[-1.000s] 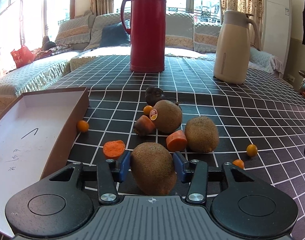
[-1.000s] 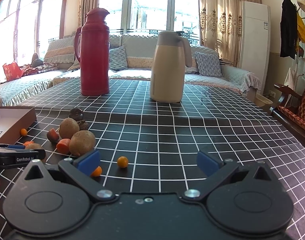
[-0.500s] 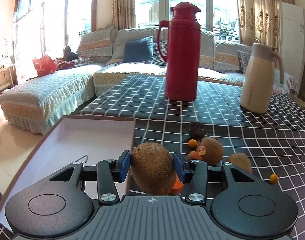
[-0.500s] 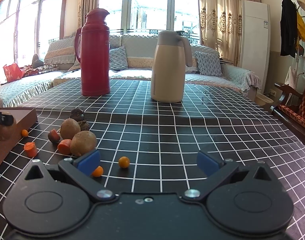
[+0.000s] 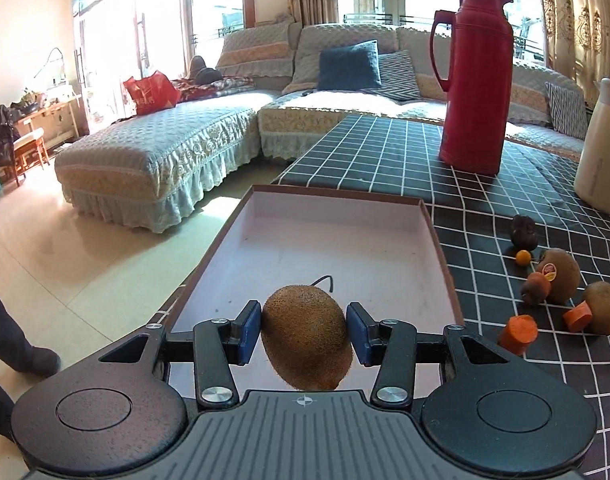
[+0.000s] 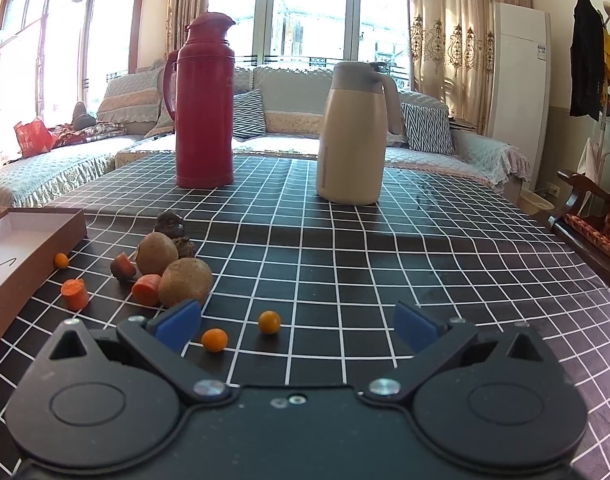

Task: Organize fruits
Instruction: 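Carry the kiwi with the left gripper over the white tray and release, then reach the right gripper to a small kumquat and close on it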

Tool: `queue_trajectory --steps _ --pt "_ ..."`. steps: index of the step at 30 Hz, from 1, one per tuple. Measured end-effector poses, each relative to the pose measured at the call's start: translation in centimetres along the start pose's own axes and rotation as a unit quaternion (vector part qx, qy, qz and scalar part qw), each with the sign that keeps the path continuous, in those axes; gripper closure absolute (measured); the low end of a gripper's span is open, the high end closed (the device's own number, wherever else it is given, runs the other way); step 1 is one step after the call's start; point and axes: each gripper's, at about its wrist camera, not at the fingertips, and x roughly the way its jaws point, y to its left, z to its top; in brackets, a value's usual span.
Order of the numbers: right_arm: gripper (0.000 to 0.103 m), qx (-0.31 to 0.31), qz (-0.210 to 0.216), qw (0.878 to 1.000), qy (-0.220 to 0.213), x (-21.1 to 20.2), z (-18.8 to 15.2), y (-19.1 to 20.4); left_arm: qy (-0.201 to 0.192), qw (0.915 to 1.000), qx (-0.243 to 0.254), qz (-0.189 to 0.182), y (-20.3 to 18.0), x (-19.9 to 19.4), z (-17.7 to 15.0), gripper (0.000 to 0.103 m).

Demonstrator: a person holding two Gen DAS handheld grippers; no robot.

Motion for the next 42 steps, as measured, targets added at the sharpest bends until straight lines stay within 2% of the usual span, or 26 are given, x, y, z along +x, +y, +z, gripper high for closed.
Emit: queue_trajectory --steps 11,20,22,24,26,32,35,37,42 --pt "0.0 -0.024 0.005 1.0 0.007 0.3 -0.1 1.9 0.032 0.9993 -0.001 0.018 2.7 2.1 -1.7 0.056" --pt "0.0 -0.033 0.005 0.999 0.012 0.5 -0.3 2.7 0.026 0.9995 -0.001 0.019 2.8 1.9 -1.8 0.055" --pt "0.0 -0.034 0.005 0.999 0.012 0.5 -0.3 2.6 0.026 0.9994 0.001 0.023 2.7 1.9 -1.8 0.045" --pt "0.0 -0.034 0.005 0.999 0.012 0.5 -0.3 2.6 0.017 0.9994 0.003 0.031 2.6 1.7 -1.9 0.016" --pt "0.0 -0.032 0.006 0.999 0.011 0.4 -0.3 2.6 0.0 0.9992 0.007 0.038 2.5 1.2 -1.7 0.003" --pt "0.0 -0.03 0.005 0.999 0.01 0.4 -0.3 2.6 -0.018 0.9994 0.0 0.029 2.4 0.1 -1.2 0.0" --pt "0.0 -0.032 0.006 0.999 0.01 0.6 -0.4 2.7 -0.044 0.9988 0.011 0.02 1.7 -1.5 -1.1 0.0" --pt "0.0 -0.033 0.018 0.999 0.008 1.1 -0.6 2.9 -0.062 0.9978 0.022 0.013 0.9 -2.6 -1.3 0.0" --pt "0.0 -0.04 0.039 0.998 0.011 3.1 -1.3 4.5 -0.079 0.9963 0.031 -0.009 -1.0 -4.3 -1.0 0.0"
